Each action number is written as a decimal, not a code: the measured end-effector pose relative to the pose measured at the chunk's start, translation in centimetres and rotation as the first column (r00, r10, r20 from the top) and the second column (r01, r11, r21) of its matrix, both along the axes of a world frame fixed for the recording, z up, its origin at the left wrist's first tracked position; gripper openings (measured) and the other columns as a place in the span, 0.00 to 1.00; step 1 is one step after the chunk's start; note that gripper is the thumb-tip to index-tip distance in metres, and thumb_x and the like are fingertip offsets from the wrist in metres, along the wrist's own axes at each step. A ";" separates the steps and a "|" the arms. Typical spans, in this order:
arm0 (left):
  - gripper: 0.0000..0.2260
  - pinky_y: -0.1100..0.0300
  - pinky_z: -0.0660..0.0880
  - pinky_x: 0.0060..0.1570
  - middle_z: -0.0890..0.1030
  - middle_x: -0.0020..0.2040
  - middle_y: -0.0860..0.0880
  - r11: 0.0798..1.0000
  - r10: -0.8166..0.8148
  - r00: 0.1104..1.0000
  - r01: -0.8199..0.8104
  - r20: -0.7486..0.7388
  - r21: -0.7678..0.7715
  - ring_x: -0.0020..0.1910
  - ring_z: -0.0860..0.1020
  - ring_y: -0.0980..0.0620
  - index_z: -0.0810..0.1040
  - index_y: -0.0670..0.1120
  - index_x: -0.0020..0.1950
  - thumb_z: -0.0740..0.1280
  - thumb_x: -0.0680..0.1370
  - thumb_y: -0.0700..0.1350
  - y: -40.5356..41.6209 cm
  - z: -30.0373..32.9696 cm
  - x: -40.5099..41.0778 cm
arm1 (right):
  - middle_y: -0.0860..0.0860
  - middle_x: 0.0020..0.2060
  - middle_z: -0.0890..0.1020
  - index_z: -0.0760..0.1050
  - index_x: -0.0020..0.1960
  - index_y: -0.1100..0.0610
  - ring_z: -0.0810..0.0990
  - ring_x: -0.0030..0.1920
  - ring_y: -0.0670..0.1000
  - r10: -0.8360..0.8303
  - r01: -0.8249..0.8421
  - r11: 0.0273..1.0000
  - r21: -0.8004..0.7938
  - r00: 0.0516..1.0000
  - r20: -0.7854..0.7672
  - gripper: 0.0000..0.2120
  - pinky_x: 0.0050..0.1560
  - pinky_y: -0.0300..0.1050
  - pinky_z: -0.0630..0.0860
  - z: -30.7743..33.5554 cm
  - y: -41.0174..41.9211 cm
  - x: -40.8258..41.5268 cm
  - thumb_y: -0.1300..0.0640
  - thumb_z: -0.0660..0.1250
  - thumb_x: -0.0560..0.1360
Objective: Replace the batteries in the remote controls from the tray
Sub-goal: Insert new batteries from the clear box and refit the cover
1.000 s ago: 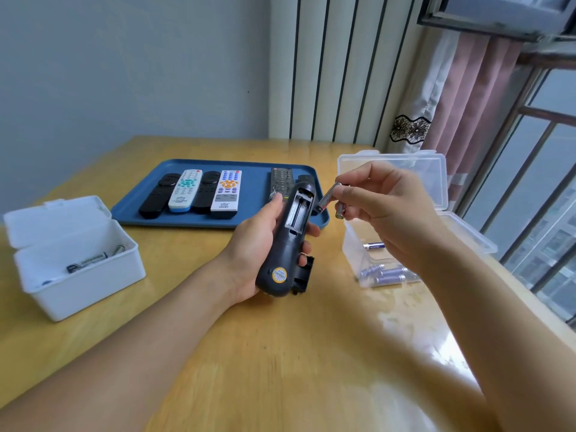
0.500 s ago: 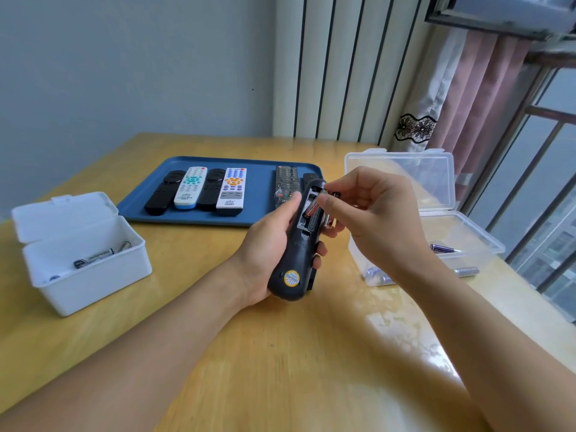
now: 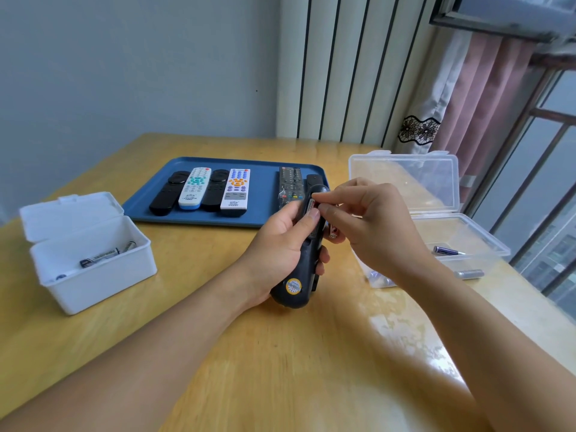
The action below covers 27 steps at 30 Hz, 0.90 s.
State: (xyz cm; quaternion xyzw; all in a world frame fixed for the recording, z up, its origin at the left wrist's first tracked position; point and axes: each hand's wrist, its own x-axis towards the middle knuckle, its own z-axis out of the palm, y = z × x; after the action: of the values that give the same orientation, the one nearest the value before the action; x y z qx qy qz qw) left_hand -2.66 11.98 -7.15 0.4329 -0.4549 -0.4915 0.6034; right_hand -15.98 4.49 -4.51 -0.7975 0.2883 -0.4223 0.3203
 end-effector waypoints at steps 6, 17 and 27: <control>0.14 0.58 0.75 0.29 0.80 0.41 0.42 1.000 0.025 1.000 -0.025 0.008 0.008 0.31 0.75 0.47 0.70 0.38 0.65 0.58 0.85 0.46 -0.4 0.2 0.3 | 0.50 0.36 0.79 0.83 0.57 0.55 0.76 0.27 0.48 0.013 -0.017 0.998 0.061 0.997 0.080 0.12 0.31 0.35 0.71 0.9 -0.6 -0.7 0.66 0.68 0.78; 0.11 0.57 0.75 0.28 0.79 0.39 0.42 0.997 0.059 0.998 -0.060 0.033 0.043 0.30 0.76 0.47 0.74 0.41 0.60 0.58 0.85 0.47 -0.6 -0.4 0.7 | 0.49 0.41 0.79 0.82 0.62 0.48 0.78 0.38 0.43 -0.115 0.002 0.944 -0.331 0.940 -0.321 0.20 0.41 0.39 0.73 0.3 0.3 -0.4 0.67 0.62 0.80; 0.10 0.56 0.74 0.28 0.79 0.38 0.44 0.988 0.152 0.976 -0.149 0.154 -0.034 0.31 0.75 0.45 0.73 0.44 0.53 0.57 0.86 0.47 -0.5 -0.3 0.8 | 0.51 0.45 0.80 0.81 0.63 0.50 0.80 0.34 0.46 -0.050 -0.002 0.976 -0.220 0.972 -0.229 0.18 0.41 0.43 0.78 0.2 0.3 -0.3 0.66 0.68 0.77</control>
State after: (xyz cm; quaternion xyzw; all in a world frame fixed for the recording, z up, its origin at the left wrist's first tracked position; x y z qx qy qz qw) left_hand -1.91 11.49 -7.48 0.4965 -0.4721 -0.4040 0.6061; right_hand -16.33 4.81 -4.31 -0.8682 0.2854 -0.3588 0.1896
